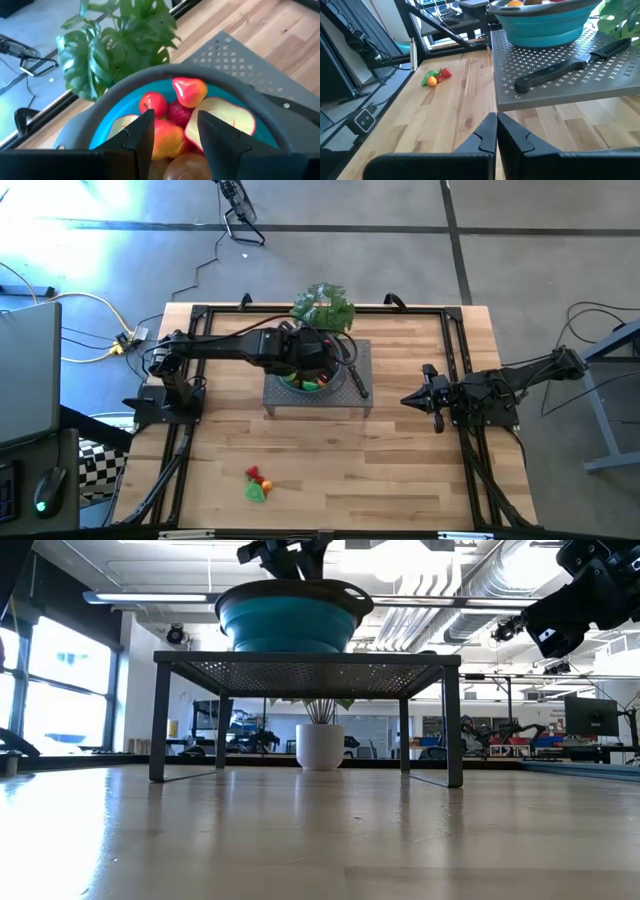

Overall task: Pick & Place Fruit
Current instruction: Put the pear into the blue strainer bowl on the shelf, then put the strawberry into the blue strainer bowl on the shelf

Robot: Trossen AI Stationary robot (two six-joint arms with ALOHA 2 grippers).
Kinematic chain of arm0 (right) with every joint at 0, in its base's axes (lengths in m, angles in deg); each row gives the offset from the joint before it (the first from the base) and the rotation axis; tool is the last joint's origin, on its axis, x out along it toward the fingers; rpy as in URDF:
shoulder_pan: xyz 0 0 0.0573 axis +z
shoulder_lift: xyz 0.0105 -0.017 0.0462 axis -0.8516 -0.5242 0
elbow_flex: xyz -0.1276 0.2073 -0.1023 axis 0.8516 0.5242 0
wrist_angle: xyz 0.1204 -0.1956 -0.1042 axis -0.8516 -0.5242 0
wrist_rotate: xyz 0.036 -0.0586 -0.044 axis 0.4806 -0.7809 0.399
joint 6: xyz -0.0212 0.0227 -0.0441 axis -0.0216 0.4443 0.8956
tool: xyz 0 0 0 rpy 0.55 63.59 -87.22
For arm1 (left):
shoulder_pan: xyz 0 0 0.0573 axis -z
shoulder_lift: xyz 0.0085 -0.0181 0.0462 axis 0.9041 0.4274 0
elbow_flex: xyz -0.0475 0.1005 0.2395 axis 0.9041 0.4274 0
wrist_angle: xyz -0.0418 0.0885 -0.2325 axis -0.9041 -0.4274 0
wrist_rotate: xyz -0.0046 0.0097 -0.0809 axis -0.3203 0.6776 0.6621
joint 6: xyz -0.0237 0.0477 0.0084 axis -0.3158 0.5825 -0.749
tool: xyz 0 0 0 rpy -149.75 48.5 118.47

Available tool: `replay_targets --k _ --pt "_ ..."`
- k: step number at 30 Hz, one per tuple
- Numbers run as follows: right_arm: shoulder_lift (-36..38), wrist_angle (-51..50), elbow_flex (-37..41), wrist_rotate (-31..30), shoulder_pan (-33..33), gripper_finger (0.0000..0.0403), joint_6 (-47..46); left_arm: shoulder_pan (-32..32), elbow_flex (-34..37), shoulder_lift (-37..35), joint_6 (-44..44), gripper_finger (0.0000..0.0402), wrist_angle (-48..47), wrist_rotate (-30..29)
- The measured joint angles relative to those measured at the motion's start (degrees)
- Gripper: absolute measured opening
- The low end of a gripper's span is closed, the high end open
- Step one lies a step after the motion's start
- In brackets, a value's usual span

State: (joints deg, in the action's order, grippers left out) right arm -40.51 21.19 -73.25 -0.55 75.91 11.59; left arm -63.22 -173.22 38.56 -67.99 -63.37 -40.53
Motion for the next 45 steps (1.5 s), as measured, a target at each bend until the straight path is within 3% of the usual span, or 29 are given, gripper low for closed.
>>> replay_targets --k 11,16,24,30,36,41,45 --pt "0.0 0.0 0.0 0.0 0.0 0.0004 0.0 0.7 0.0 0.0 4.4 0.0142 1.6 -0.7" --pt "0.0 0.0 0.0 2.3 0.0 0.0004 0.0 4.7 0.0 0.0 6.8 0.0103 -0.3 -4.0" --pt "0.0 0.0 0.0 4.3 0.0 0.0004 0.0 10.8 0.1 -0.3 8.8 0.0009 0.6 -9.0" --pt "0.0 0.0 0.0 4.3 0.0 0.0004 0.0 13.5 0.1 -1.5 10.1 0.0012 2.7 -9.7" --pt "0.0 0.0 0.0 4.2 0.0 0.0004 0.0 14.9 0.1 -1.5 9.9 0.0012 6.0 -5.4" --pt "0.0 0.0 0.0 4.1 0.0 0.0004 0.3 14.7 0.1 -1.4 9.8 0.0012 8.8 4.8" --pt "0.0 0.0 0.0 4.1 0.0 0.0004 0.4 14.7 0.1 -1.4 10.0 0.0012 11.7 8.1"
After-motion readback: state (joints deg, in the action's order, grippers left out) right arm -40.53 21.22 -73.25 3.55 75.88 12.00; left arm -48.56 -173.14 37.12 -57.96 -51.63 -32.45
